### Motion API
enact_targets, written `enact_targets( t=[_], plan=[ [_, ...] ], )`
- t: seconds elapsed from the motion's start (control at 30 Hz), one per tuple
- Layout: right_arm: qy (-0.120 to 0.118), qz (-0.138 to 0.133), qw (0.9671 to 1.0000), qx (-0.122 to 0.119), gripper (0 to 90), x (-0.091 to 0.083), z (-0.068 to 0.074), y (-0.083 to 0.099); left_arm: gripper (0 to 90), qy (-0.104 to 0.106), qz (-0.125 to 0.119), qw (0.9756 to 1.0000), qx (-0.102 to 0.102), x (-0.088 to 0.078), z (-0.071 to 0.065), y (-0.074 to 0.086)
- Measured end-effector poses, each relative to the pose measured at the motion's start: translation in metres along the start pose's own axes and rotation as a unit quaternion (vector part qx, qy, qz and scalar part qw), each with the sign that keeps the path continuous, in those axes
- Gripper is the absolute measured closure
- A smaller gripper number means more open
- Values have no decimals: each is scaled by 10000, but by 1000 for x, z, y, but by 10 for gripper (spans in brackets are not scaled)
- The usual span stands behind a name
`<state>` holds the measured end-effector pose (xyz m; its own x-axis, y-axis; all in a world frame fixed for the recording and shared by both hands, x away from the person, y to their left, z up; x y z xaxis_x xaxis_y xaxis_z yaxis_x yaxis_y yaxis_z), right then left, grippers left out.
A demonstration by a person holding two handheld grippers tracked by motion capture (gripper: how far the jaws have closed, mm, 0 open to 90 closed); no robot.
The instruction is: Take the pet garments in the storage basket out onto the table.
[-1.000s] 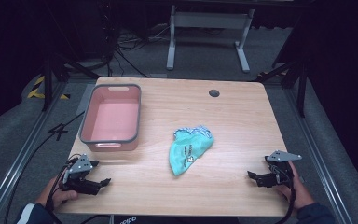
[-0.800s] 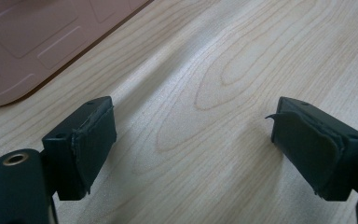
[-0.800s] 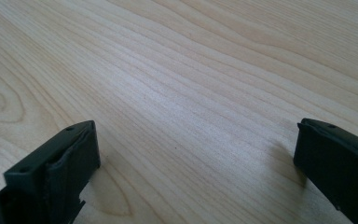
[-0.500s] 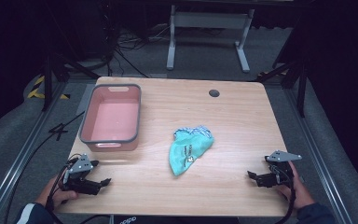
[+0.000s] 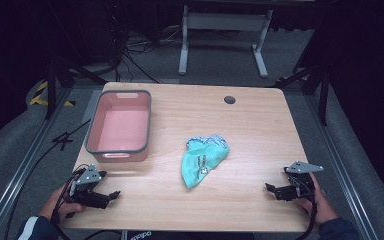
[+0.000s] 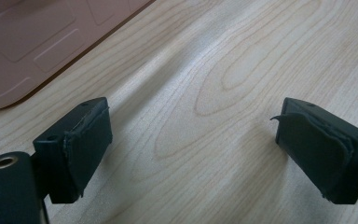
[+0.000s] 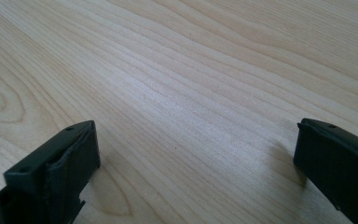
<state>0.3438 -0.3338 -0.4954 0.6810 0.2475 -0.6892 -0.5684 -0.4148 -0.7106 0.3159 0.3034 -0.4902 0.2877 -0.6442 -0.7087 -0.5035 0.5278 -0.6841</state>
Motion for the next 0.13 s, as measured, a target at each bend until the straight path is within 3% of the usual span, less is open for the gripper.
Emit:
enact_targets(
  t=[0.13],
  plan=[
    [0,0,10000,-4,6,0,0,0,102,-22,32,10000,27,0,0,0]
  ],
)
Point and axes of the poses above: each handheld gripper's, and its own axes: x roughly forward along the jaws, y roughly out of its underside, z roughly to its left, the point moved 1 cm from there along x, roughly forward along the jaws, and after that the axes turned 12 degrees about y, right-handed, at the moved point
